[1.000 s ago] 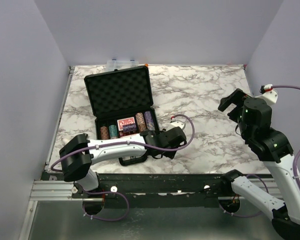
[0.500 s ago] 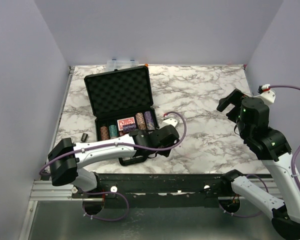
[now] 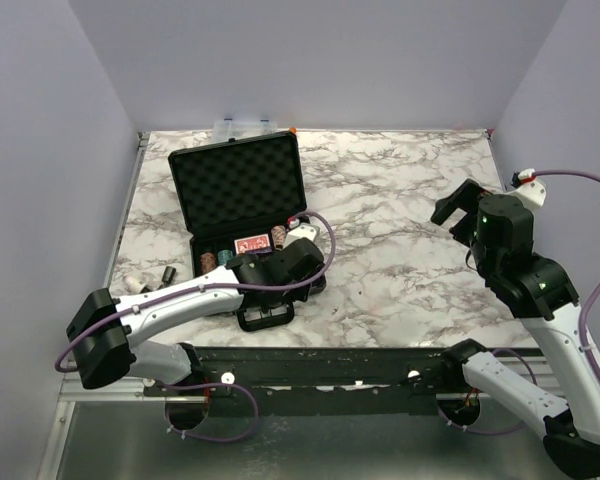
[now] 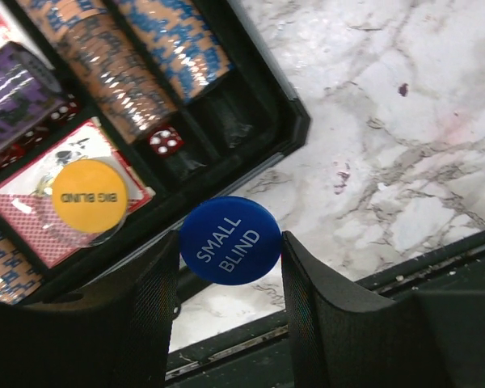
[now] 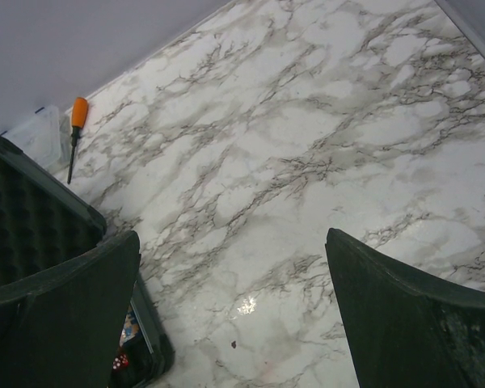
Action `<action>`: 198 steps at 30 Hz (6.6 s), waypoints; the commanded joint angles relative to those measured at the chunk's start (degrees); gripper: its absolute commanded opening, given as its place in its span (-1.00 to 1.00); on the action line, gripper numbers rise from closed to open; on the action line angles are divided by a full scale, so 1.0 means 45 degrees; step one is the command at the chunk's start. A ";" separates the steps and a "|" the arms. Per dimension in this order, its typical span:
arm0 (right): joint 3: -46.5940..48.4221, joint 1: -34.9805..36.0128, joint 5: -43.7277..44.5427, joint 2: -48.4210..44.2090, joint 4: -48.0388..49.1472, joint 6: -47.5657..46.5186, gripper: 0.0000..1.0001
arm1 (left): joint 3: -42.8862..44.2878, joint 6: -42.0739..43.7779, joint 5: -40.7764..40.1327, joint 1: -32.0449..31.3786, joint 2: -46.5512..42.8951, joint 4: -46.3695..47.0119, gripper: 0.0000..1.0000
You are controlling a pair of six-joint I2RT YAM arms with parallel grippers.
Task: Pack up texas hold em set
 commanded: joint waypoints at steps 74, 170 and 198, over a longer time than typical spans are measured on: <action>-0.1000 -0.0025 -0.0569 0.0528 0.0273 0.0086 1.00 | -0.1806 0.1085 -0.0063 0.3664 0.0609 0.0615 -0.42; -0.4658 0.4496 -0.5380 0.9354 0.7788 0.4981 -0.71 | -0.2549 0.3570 -0.1353 0.3656 -1.0074 -0.2512 0.93; 0.0956 0.2653 -0.3969 1.1672 0.5038 -0.2051 0.42 | -0.1558 0.3969 -0.0972 0.4951 -0.8321 -0.1820 0.96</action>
